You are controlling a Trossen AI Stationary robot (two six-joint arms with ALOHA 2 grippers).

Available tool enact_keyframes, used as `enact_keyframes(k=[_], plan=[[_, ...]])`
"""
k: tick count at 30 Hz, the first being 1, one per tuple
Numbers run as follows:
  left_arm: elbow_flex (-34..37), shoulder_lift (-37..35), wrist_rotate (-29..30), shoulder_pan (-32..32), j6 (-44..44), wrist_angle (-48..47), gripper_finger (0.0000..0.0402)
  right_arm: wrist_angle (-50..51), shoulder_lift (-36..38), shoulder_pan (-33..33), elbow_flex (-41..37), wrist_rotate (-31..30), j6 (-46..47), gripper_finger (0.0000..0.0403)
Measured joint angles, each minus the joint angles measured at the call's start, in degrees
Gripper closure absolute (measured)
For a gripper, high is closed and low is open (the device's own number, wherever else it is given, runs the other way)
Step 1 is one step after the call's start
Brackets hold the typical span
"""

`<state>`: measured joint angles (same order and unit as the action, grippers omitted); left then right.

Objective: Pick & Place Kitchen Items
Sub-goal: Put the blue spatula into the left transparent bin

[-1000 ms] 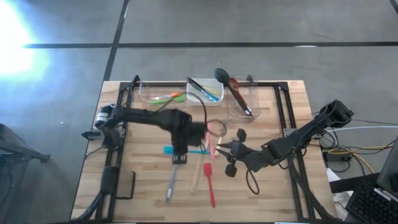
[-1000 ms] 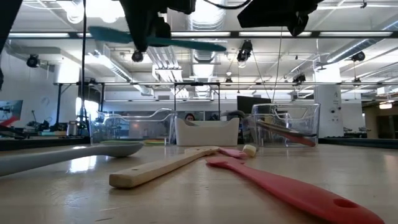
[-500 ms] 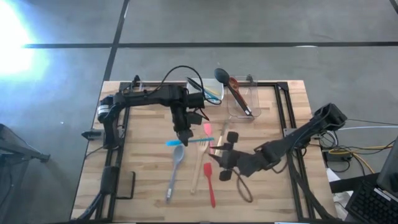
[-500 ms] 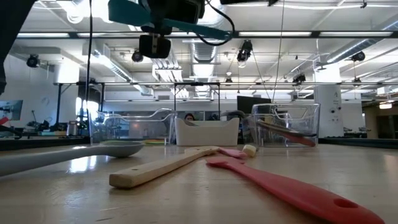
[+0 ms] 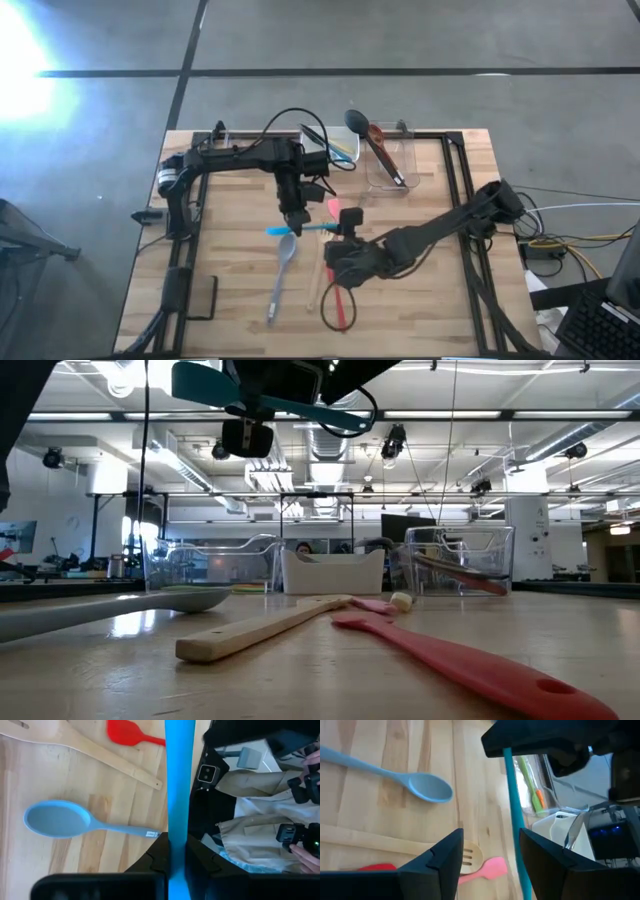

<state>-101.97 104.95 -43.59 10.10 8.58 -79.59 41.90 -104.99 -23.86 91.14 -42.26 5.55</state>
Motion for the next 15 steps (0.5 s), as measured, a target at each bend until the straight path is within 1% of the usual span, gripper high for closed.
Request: enact_keyframes(k=[3, 11, 15], plan=[[0.0, 0.0, 0.0, -0.21, -0.2, -0.17, 0.0366, 0.32, -1.02, 0.8, 1.18, -0.04, -0.51, 0.0218], [0.0, -0.04, -0.09, -0.68, -0.18, -0.22, 0.0365, -0.1, -1.37, 3.92, 1.09, 0.19, -0.8, 0.0235], [0.0, -0.07, -0.31, -0.68, -0.18, -0.37, 0.0365, -0.07, -1.37, 5.09, 0.78, 0.67, -0.75, 0.0255]])
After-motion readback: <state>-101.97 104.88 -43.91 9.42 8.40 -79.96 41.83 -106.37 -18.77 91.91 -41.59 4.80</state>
